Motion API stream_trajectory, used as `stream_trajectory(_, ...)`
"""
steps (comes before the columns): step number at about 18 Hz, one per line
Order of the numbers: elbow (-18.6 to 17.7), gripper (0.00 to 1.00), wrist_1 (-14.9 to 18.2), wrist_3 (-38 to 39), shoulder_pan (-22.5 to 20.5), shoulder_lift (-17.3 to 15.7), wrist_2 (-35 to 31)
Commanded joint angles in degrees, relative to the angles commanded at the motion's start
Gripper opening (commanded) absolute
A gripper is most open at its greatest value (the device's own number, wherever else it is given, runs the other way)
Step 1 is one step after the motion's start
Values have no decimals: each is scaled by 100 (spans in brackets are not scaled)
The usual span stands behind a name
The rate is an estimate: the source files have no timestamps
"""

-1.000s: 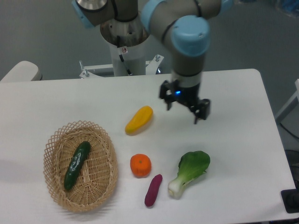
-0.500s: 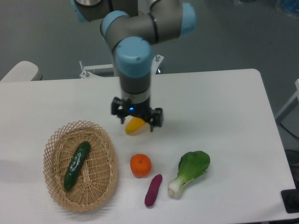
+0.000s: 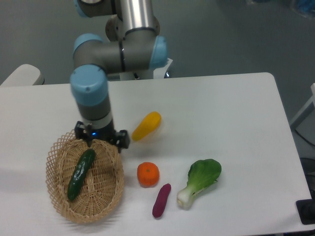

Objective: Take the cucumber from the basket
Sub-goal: 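Lower the gripper over the green cucumber in the basket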

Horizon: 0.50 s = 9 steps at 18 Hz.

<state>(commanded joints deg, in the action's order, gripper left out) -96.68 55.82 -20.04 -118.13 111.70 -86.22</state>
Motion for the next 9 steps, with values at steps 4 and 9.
stream_trajectory(4, 9, 100, -237, -9, 176, 281, 0)
stream_trajectory(9, 53, 100, -422, 26, 335, 597, -8)
